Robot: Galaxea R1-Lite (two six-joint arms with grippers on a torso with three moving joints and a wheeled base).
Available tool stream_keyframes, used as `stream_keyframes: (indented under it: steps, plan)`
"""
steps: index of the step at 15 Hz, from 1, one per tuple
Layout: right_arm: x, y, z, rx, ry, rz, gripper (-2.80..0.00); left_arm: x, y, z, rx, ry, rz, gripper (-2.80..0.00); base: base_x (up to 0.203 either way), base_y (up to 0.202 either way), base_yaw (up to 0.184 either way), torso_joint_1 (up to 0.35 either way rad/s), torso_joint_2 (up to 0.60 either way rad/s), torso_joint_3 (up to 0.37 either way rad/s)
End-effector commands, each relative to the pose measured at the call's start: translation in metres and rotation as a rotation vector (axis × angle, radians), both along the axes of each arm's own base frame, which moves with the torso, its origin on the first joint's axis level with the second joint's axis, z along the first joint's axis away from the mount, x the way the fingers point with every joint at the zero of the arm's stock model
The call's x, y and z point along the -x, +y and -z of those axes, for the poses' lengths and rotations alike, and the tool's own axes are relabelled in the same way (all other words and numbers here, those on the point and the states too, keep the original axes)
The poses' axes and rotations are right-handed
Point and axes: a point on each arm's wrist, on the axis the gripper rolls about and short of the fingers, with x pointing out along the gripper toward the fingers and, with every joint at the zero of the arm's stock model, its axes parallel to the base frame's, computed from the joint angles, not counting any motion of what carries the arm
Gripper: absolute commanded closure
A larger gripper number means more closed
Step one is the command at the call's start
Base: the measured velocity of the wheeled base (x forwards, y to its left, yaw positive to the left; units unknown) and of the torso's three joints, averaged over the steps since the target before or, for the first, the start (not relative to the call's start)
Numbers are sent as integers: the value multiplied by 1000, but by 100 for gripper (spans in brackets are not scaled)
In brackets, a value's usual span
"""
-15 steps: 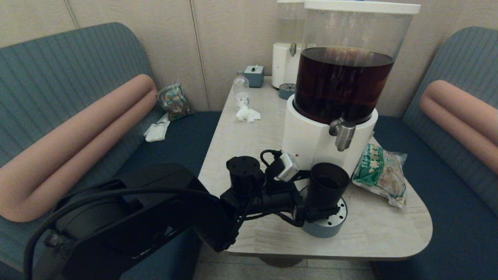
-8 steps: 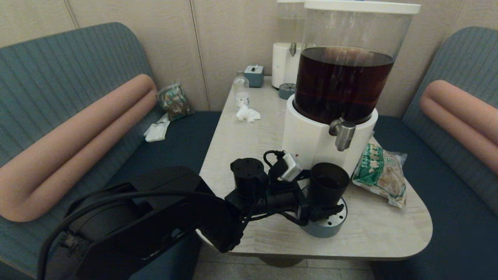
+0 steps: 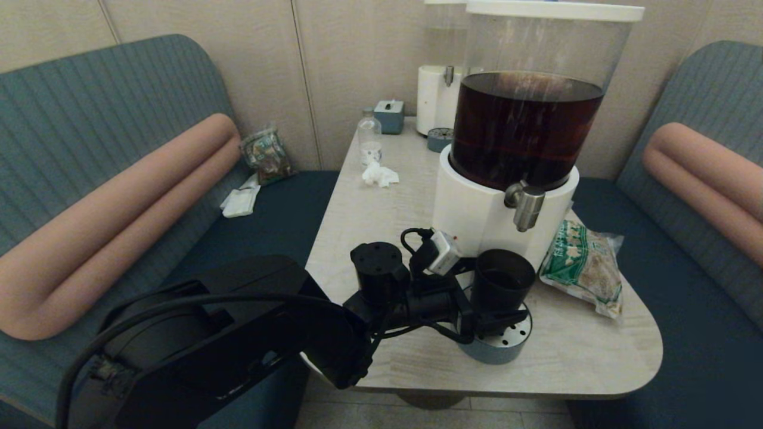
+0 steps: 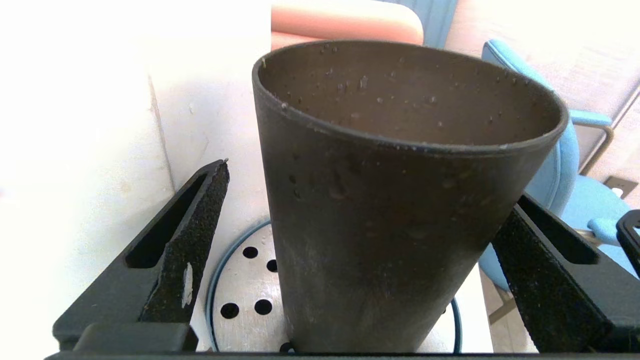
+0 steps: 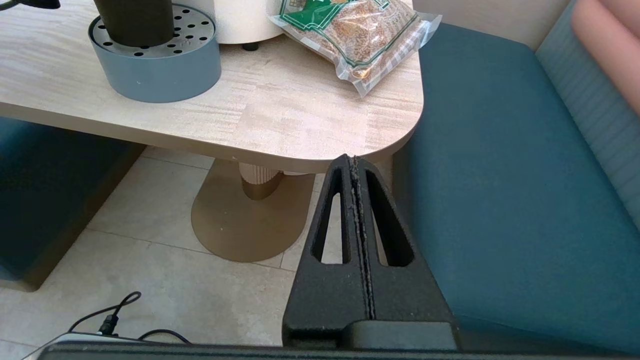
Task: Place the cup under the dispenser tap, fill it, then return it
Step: Place the cup next to the water dispenser
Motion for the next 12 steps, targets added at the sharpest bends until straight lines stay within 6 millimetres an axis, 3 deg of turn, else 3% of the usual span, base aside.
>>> stream_keyframes:
  steps: [1, 3, 4, 12]
  plan:
    - [0, 0, 0, 1, -1, -1, 0, 1, 0, -2, 7, -7, 2, -280, 0, 0, 0, 0, 0, 0]
    - [0, 0, 0, 1, -1, -1, 0, 2, -1, -1, 5, -9, 3, -280, 0, 0, 0, 0, 0, 0]
    - [0, 0, 0, 1, -1, -1, 0, 3, -2, -1, 7, -9, 8, 0, 0, 0, 0, 0, 0, 0]
    - [0, 0, 0, 1, -1, -1, 0, 9, -1, 2, -2, 7, 7, 0, 0, 0, 0, 0, 0, 0]
